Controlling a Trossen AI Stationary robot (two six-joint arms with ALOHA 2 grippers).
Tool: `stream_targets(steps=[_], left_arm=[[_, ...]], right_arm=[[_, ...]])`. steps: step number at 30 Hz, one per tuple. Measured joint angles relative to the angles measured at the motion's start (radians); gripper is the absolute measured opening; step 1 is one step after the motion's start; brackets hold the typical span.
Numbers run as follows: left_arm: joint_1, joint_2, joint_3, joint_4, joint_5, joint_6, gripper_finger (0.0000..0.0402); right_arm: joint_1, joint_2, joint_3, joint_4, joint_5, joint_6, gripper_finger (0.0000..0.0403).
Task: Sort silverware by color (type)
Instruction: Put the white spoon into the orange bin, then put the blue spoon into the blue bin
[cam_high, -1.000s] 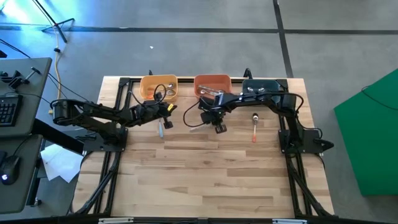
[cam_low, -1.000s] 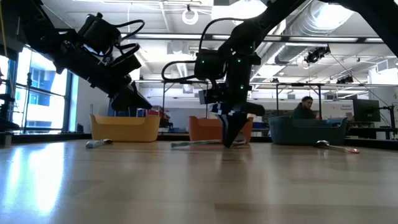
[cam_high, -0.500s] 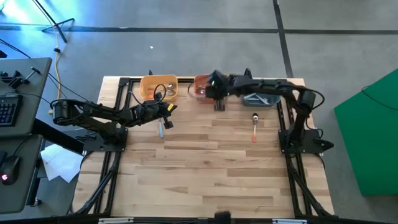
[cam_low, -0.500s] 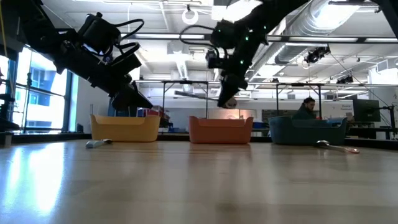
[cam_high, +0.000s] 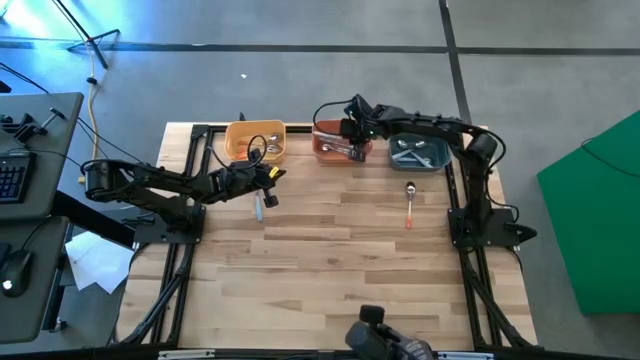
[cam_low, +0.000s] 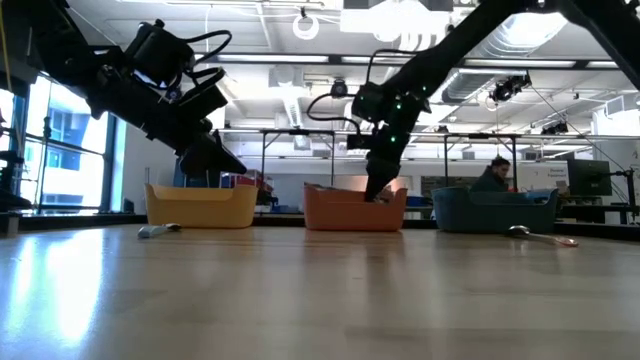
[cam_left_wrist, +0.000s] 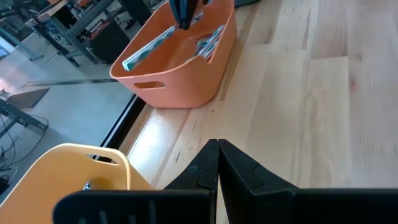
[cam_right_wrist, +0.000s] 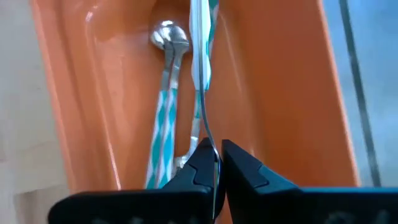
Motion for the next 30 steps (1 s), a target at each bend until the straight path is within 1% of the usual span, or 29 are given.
stream_targets(steps=[4,9,12,14,15,17,19,21,22,23,26,27,30], left_arm=[[0.000,0.000,0.000,0.000,0.017,0.006,0.0001],[-0.002,0.000,0.000,-0.006,0.019,-0.004,0.0000],[-0.002,0.000,0.001,-0.006,0.019,-0.031,0.0000],[-0.008,-0.007,0.001,-0.019,0.018,-0.055,0.0000],[-0.014,-0.014,0.001,-0.033,0.017,-0.074,0.0000],[-0.033,-0.034,0.005,-0.091,0.001,-0.152,0.0000],[-0.062,-0.067,0.021,-0.213,-0.039,-0.275,0.0000],[-0.111,-0.100,0.036,-0.329,-0.097,-0.374,0.0001],[-0.146,-0.109,0.041,-0.379,-0.131,-0.420,0.0001],[-0.180,-0.119,0.043,-0.437,-0.171,-0.469,0.0001],[-0.281,-0.144,0.060,-0.605,-0.293,-0.651,0.0001],[-0.309,-0.150,0.069,-0.658,-0.315,-0.724,0.0002],[-0.372,-0.153,0.093,-0.816,-0.337,-0.928,0.0019]], right_arm=[[-0.008,0.005,0.000,-0.004,-0.019,0.031,0.0024],[-0.004,0.005,0.000,0.010,-0.018,0.049,0.0085],[0.019,0.001,0.000,0.034,0.030,0.051,0.0119],[0.041,-0.014,0.000,0.031,0.075,0.048,0.0125],[0.051,-0.027,0.000,0.029,0.079,0.047,0.0121],[0.066,-0.059,0.000,0.029,0.058,0.045,0.0099],[0.073,-0.089,0.000,0.038,0.010,0.046,0.0063],[0.068,-0.106,0.000,0.087,-0.037,0.066,0.0022],[0.066,-0.108,0.000,0.117,-0.042,0.079,0.0011],[0.066,-0.109,0.000,0.142,-0.040,0.094,0.0008],[0.072,-0.109,-0.001,0.159,-0.024,0.105,0.0017],[0.078,-0.110,-0.002,0.161,-0.022,0.105,0.0018],[0.098,-0.116,-0.002,0.169,-0.026,0.121,0.0005]])
